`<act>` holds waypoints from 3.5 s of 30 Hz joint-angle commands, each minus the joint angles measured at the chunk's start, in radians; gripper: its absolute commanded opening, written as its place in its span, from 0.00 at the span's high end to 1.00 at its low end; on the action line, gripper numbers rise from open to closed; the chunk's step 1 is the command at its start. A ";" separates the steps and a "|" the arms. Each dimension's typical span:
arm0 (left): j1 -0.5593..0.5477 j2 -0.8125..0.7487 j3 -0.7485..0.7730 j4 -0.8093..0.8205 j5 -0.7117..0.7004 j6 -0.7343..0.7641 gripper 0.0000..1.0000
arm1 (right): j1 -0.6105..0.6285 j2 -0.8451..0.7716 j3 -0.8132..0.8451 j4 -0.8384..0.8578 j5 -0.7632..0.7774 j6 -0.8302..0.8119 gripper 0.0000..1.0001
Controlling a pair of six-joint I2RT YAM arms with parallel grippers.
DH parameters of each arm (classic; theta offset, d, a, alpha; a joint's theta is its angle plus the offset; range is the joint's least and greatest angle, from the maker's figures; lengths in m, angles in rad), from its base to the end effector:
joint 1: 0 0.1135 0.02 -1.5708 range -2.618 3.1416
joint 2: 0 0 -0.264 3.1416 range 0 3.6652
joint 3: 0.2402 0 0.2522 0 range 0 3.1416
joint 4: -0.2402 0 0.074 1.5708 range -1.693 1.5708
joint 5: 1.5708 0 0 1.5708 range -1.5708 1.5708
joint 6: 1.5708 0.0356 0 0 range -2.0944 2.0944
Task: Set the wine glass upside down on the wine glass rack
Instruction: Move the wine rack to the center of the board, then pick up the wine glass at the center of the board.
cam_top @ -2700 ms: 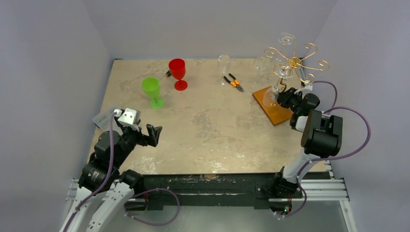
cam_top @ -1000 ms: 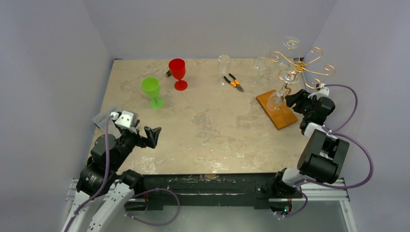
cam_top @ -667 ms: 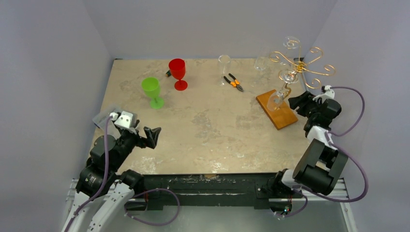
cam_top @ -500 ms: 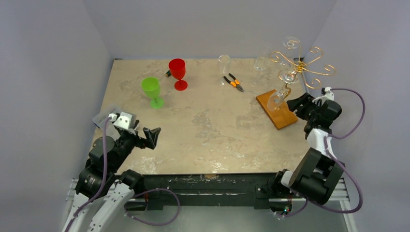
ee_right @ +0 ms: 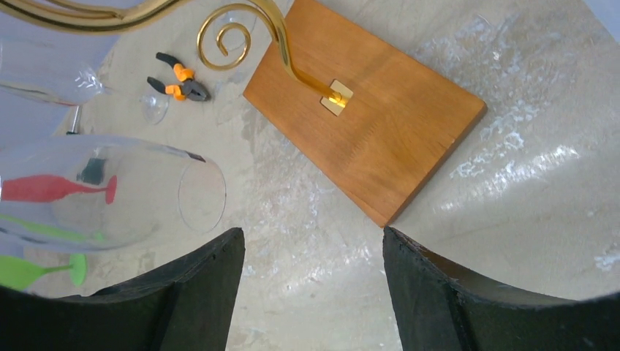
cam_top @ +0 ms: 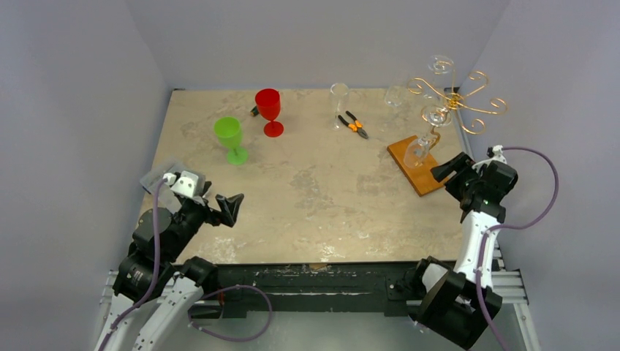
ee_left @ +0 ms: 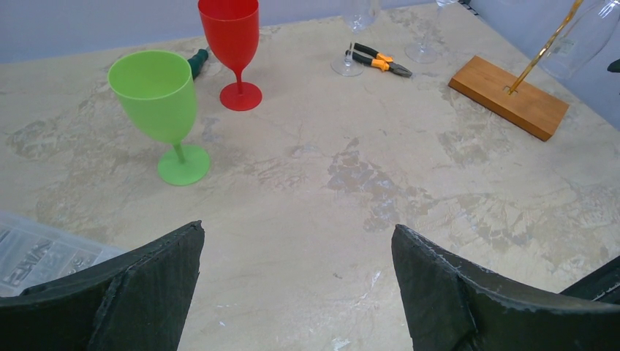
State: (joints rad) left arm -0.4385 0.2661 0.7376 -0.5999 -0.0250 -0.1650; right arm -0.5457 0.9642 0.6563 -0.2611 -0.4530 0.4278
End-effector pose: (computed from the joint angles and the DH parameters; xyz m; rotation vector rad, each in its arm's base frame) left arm 0.0592 -0.0268 0.3336 0.2155 1.7041 -0.4283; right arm 0.1880 -0.0959 0.2562 0.7433 1.9673 0.4127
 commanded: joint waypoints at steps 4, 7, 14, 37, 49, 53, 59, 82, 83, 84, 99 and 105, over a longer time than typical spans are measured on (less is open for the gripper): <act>0.004 -0.003 -0.007 0.042 0.010 -0.009 0.04 | -0.007 -0.096 0.130 -0.304 -0.022 -0.110 0.34; 0.005 0.001 -0.007 0.044 0.008 -0.008 0.04 | -0.007 -0.122 0.169 -0.392 -0.121 -0.165 0.39; 0.006 0.011 -0.007 0.044 0.004 -0.008 0.04 | 0.015 -0.196 0.196 -0.471 -0.432 -0.303 0.46; 0.005 0.057 -0.007 0.037 -0.034 0.001 0.04 | 0.637 -0.039 0.587 -0.433 -0.375 -0.467 0.44; 0.012 0.087 -0.007 0.029 -0.070 0.002 0.04 | 0.884 0.217 0.988 -0.668 -0.196 -0.897 0.40; 0.012 0.094 -0.007 0.029 -0.074 0.003 0.04 | 0.929 0.307 1.092 -0.675 -0.077 -0.957 0.39; 0.016 0.094 -0.006 0.030 -0.069 0.007 0.04 | 0.958 0.454 1.229 -0.640 0.059 -0.987 0.40; 0.018 0.081 -0.003 0.025 -0.027 0.009 0.04 | 0.967 0.904 1.546 -0.573 0.372 -1.022 0.39; 0.017 0.082 -0.003 0.025 -0.024 0.009 0.04 | 0.967 0.915 1.556 -0.565 0.386 -1.021 0.39; 0.017 0.084 -0.003 0.025 -0.024 0.009 0.04 | 0.966 0.927 1.563 -0.557 0.403 -1.020 0.39; 0.024 0.090 0.000 0.022 -0.012 0.014 0.04 | 0.961 1.079 1.643 -0.382 0.769 -1.006 0.52; 0.024 0.093 0.000 0.023 -0.006 0.015 0.04 | 0.935 1.137 1.660 -0.330 0.884 -1.010 0.59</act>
State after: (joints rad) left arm -0.4255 0.3542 0.7376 -0.5945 -0.0509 -0.1642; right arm 0.4076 2.0907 2.2673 -0.6739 0.3126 -0.5838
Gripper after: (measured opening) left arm 0.957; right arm 0.440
